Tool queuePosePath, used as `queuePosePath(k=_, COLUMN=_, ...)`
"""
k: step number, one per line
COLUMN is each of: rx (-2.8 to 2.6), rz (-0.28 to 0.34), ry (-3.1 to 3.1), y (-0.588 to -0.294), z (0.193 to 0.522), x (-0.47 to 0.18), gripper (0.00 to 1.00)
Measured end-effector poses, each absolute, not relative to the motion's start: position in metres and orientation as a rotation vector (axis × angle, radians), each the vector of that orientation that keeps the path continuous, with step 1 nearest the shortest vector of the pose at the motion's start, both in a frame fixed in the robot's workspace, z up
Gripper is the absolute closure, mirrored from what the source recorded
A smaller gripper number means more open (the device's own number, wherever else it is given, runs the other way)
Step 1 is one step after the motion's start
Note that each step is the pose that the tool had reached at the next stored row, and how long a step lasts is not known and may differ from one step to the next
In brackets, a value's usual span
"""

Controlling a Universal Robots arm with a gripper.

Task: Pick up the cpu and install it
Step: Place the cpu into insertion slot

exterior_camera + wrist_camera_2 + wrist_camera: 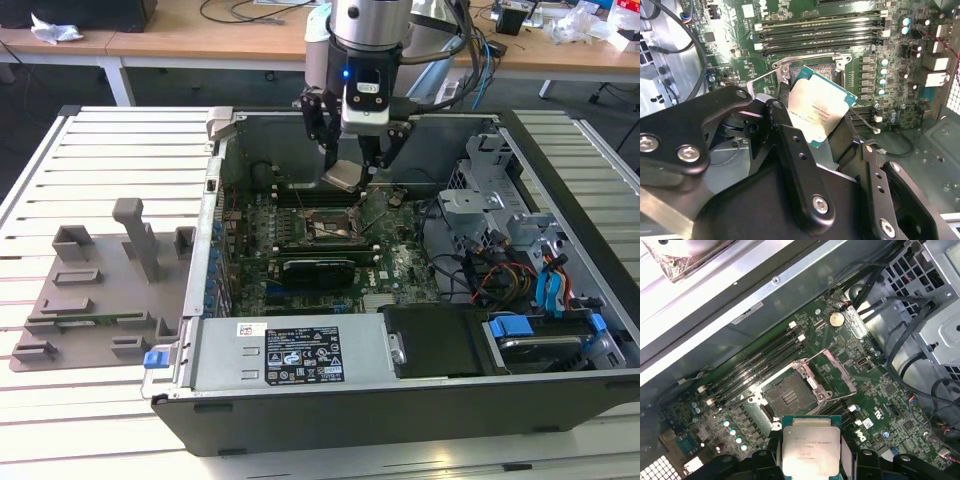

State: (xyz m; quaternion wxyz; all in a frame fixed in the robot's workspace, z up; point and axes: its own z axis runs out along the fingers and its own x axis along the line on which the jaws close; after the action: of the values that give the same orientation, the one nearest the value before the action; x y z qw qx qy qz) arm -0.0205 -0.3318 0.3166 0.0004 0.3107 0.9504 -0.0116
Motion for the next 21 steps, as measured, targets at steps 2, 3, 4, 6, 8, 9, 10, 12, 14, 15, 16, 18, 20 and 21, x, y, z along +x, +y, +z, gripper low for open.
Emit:
queuePosePath(k=2, rx=1.009, rz=-0.037, ry=2.974, y=-0.3318, z=0.3166, x=-0.0205, gripper=0.45)
queuePosePath(k=3, rx=1.024, rz=-0.037, ry=2.969, y=-0.3318, z=0.3166, x=-0.0205, gripper=0.45)
queuePosePath(k=4, rx=1.033, rz=-0.037, ry=2.966, y=-0.3318, z=0.3165, x=-0.0205, gripper=0.45)
queuePosePath(k=6, rx=1.061, rz=-0.037, ry=2.957, y=-0.3318, z=0.3165, x=-0.0205, gripper=0.45)
queuePosePath(k=8, rx=1.086, rz=-0.037, ry=2.948, y=-0.3318, z=0.3165, x=-0.0205, gripper=0.45)
queuePosePath(k=9, rx=1.107, rz=-0.037, ry=2.940, y=-0.3318, z=0.3164, x=-0.0205, gripper=0.45)
queuePosePath(k=10, rx=1.127, rz=-0.037, ry=2.933, y=-0.3318, z=0.3164, x=-0.0205, gripper=0.45)
queuePosePath(k=12, rx=1.167, rz=-0.037, ry=2.917, y=-0.3318, z=0.3164, x=-0.0205, gripper=0.45)
queuePosePath(k=14, rx=1.203, rz=-0.037, ry=2.903, y=-0.3318, z=0.3164, x=-0.0205, gripper=0.45)
queuePosePath(k=15, rx=1.214, rz=-0.037, ry=2.899, y=-0.3318, z=0.3164, x=-0.0205, gripper=0.45)
queuePosePath(k=16, rx=1.230, rz=-0.036, ry=2.892, y=-0.3318, z=0.3163, x=-0.0205, gripper=0.45)
queuePosePath(k=18, rx=1.265, rz=-0.036, ry=2.877, y=-0.3318, z=0.3163, x=-0.0205, gripper=0.45)
queuePosePath(k=20, rx=1.306, rz=-0.036, ry=2.859, y=-0.3318, z=0.3163, x=-0.0205, gripper=0.45)
queuePosePath(k=21, rx=1.325, rz=-0.036, ry=2.850, y=-0.3318, z=0.3163, x=-0.0205, gripper=0.45)
